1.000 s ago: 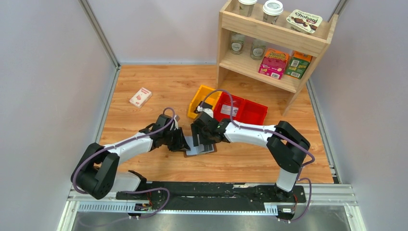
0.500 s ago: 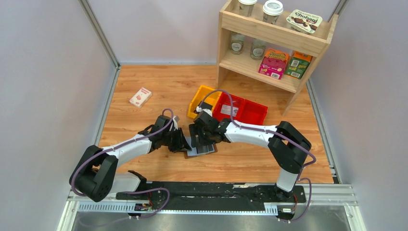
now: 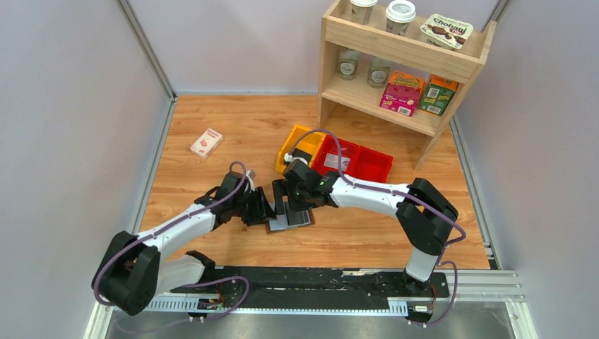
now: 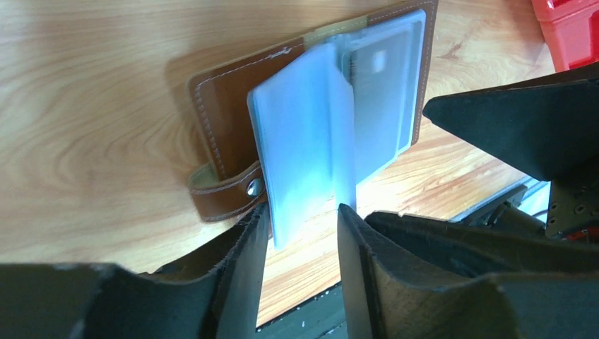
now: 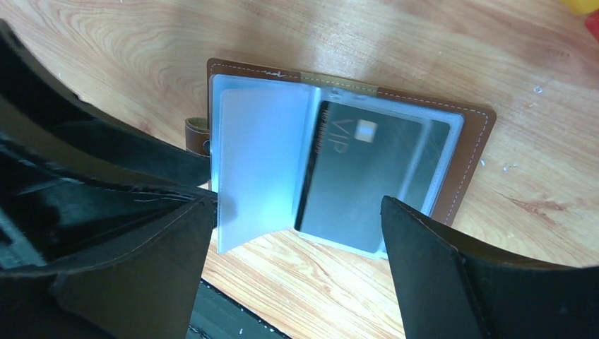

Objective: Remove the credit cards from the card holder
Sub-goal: Remove the credit card from the card holder.

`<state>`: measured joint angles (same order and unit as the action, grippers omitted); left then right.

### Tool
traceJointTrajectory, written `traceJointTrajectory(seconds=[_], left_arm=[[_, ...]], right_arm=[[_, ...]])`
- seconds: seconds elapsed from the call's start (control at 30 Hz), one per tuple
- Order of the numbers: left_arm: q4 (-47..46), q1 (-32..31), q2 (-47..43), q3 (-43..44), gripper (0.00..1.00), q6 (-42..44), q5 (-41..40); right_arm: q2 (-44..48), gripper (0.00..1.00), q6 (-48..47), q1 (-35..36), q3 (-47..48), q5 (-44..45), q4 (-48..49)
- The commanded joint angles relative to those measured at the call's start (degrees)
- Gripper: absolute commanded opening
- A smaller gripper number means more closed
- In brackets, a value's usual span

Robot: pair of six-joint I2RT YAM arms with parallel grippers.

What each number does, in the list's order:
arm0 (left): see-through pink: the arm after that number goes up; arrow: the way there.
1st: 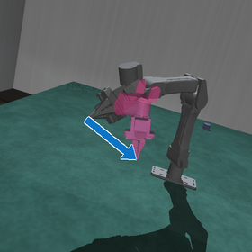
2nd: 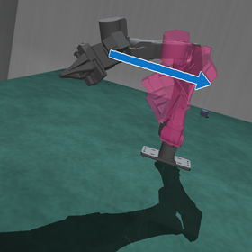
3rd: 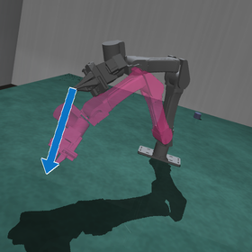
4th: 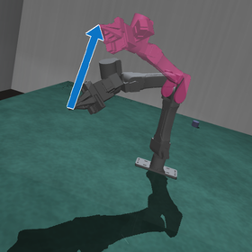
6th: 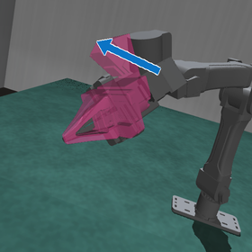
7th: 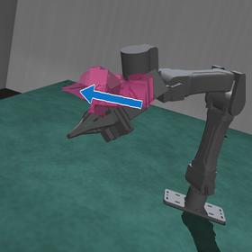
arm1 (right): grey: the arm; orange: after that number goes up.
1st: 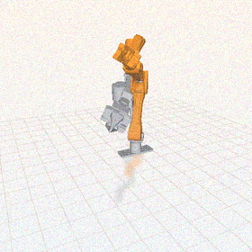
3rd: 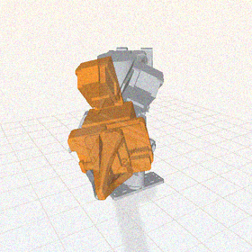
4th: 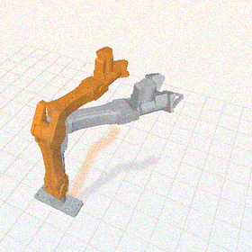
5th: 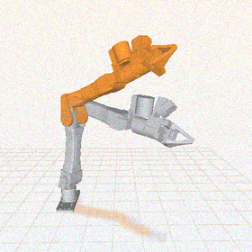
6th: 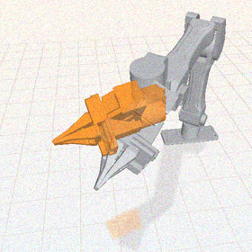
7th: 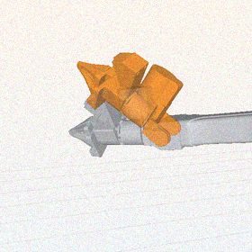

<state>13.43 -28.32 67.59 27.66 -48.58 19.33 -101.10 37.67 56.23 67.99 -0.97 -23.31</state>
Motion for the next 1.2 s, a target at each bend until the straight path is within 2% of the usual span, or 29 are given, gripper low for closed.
traceJointTrajectory(seconds=[0.0,0.13,0.4,0.57,0.7,0.8,0.97,1.03,1.17], left_arm=[[5.10,1.24,-7.63,-1.11,0.52,-1.52,-4.82],[9.06,3.44,-14.48,-3.22,0.57,-2.92,-7.11],[12.94,5.46,-24.34,-4.37,0.58,-3.37,-9.31],[7.68,5.38,-23.65,-3.23,0.58,-2.40,-2.92],[1.08,5.38,-19.53,-1.03,0.51,-2.57,3.76],[-3.31,5.29,-15.57,0.81,0.43,-3.62,6.85],[-8.68,3.63,-6.27,3.10,0.38,-4.16,8.53],[-10.25,3.09,-2.66,3.54,0.38,-4.16,8.53],[-13.07,2.92,2.97,3.37,0.38,-4.77,8.27]], right_arm=[[1.78,0.91,-0.32,0.46,1.89,0.09,1.16],[1.96,0.91,-0.49,0.38,1.97,-0.26,1.34],[2.31,0.93,-1.02,0.46,2.33,-2.72,2.83],[3.89,0.90,-1.72,-0.59,1.01,0.53,2.74],[4.95,0.82,-1.81,-2.96,-2.06,0.53,3.44],[5.39,0.73,-2.34,-4.28,-4.43,0.01,4.85],[5.13,0.46,-2.95,-5.95,-7.60,-0.69,7.58],[4.60,0.39,-3.22,-6.39,-7.96,-1.13,8.28],[3.45,0.35,-3.83,-6.66,-8.22,-1.31,8.28]])
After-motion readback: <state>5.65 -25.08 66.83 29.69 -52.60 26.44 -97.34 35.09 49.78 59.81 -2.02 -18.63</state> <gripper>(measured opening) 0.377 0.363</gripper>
